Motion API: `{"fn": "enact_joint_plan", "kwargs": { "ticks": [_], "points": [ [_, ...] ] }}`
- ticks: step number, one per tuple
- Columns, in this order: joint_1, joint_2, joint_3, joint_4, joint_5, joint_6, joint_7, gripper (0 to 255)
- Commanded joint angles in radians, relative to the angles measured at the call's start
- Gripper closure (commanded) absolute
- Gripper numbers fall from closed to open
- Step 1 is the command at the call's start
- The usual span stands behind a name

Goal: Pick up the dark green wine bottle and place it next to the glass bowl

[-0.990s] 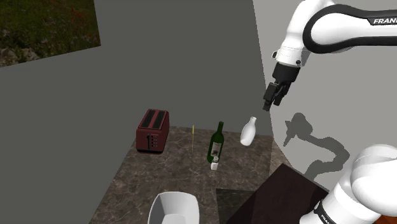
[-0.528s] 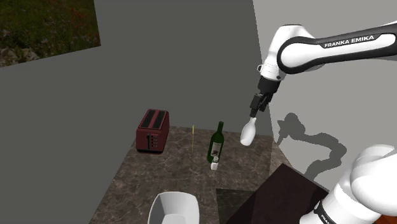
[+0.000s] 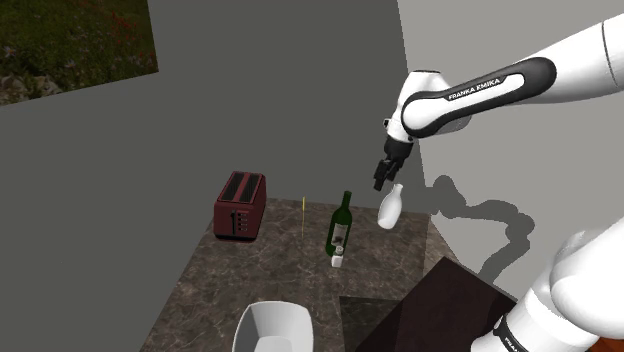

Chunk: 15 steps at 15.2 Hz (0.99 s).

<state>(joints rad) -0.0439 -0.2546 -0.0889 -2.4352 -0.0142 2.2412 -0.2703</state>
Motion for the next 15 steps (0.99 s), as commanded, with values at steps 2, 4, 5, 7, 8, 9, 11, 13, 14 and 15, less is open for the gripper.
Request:
{"fn": "enact_joint_plan", "kwargs": {
  "ticks": [2,4,5,7,8,9,11,13,14,15],
  "points": [
    [0.000,0.120,-0.016,0.045,0.010,0.086,-0.049,0],
    [-0.002,0.199,-0.025,0.084,0.022,0.132,-0.083,0],
    [-0.003,0.238,-0.028,0.105,0.028,0.153,-0.101,0],
    [-0.007,0.317,-0.032,0.152,0.044,0.191,-0.136,0],
    [-0.010,0.357,-0.032,0.177,0.053,0.208,-0.154,0],
    [-0.013,0.396,-0.032,0.204,0.061,0.224,-0.171,0],
    [-0.022,0.475,-0.029,0.262,0.078,0.250,-0.204,0],
    [-0.033,0.553,-0.024,0.325,0.093,0.271,-0.235,0],
    [-0.039,0.592,-0.020,0.358,0.099,0.280,-0.250,0],
    [-0.044,0.617,-0.017,0.381,0.103,0.284,-0.259,0]
  ]
}}
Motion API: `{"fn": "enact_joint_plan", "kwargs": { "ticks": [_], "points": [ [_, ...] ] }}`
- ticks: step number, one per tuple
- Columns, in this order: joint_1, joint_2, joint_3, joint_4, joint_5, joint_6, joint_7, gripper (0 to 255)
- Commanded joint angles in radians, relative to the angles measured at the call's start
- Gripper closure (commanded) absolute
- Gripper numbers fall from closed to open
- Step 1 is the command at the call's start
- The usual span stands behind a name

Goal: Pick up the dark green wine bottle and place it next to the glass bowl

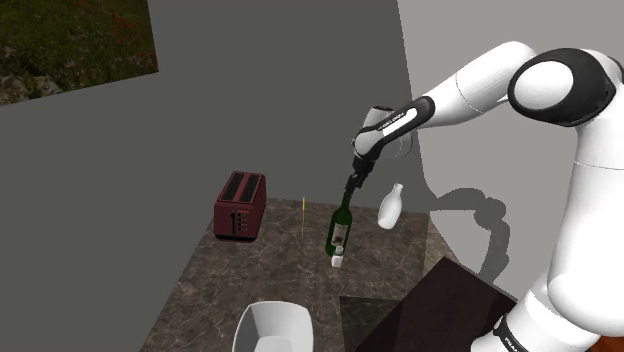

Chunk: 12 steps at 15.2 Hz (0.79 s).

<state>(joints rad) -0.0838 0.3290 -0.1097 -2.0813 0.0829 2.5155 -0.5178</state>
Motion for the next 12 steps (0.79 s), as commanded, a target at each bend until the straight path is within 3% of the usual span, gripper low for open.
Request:
{"fn": "enact_joint_plan", "kwargs": {
  "ticks": [1,12],
  "points": [
    [-0.005,0.045,0.006,0.028,0.008,0.020,-0.013,0],
    [-0.011,0.120,0.015,0.040,0.022,0.083,-0.022,0]
  ]
}}
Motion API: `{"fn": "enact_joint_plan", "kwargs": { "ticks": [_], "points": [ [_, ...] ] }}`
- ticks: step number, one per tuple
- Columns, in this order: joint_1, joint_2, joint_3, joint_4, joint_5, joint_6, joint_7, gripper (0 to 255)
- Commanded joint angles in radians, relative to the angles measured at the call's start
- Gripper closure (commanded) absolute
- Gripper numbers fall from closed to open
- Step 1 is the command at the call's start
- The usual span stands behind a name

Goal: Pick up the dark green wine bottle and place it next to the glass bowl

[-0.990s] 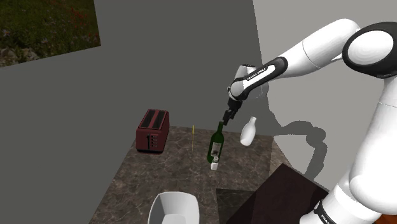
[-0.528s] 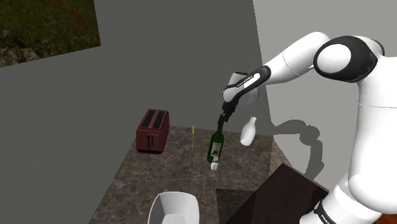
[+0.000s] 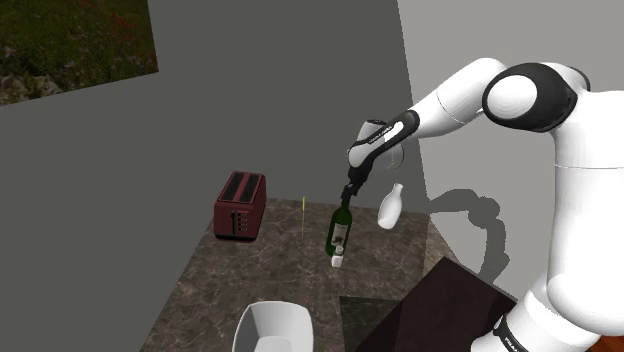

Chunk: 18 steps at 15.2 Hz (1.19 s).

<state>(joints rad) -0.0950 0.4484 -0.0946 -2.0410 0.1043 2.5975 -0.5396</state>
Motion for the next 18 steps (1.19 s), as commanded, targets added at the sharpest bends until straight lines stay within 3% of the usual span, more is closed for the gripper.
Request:
{"fn": "enact_joint_plan", "kwargs": {
  "ticks": [1,3,4,13,18],
  "points": [
    [0.000,0.001,0.000,0.000,0.000,0.001,0.000,0],
    [0.000,0.000,0.000,0.000,0.000,0.000,0.000,0],
    [0.000,0.000,0.000,0.000,0.000,0.000,0.000,255],
    [0.000,0.001,0.000,0.000,0.000,0.001,0.000,255],
    [0.005,-0.050,-0.007,0.002,-0.010,-0.051,0.008,255]
  ]
}}
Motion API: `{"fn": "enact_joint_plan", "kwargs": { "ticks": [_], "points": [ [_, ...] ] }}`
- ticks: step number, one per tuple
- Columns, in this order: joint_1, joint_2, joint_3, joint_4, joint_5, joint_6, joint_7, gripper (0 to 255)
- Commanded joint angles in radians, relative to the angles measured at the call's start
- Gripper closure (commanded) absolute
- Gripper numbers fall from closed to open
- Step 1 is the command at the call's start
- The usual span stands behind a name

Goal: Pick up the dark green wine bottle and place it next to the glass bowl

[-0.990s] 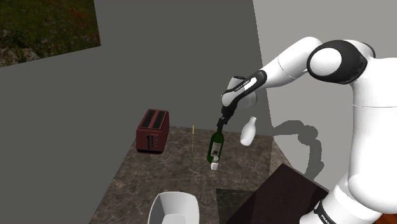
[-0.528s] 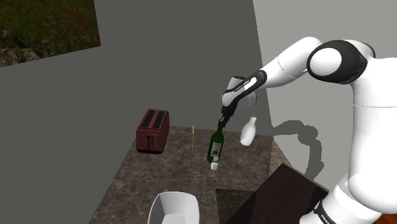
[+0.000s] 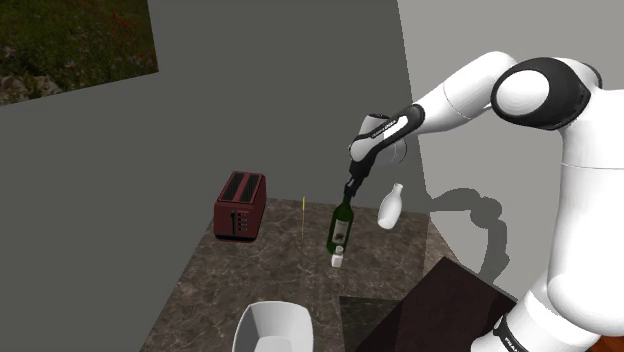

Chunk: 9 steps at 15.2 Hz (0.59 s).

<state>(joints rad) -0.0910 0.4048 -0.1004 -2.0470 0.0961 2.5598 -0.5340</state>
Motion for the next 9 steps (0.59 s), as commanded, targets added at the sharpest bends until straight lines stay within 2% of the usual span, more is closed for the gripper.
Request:
{"fn": "enact_joint_plan", "kwargs": {
  "ticks": [1,9],
  "points": [
    [0.002,-0.016,-0.003,0.008,-0.004,-0.024,0.004,255],
    [0.008,-0.089,-0.011,0.024,-0.020,-0.112,0.016,255]
  ]
}}
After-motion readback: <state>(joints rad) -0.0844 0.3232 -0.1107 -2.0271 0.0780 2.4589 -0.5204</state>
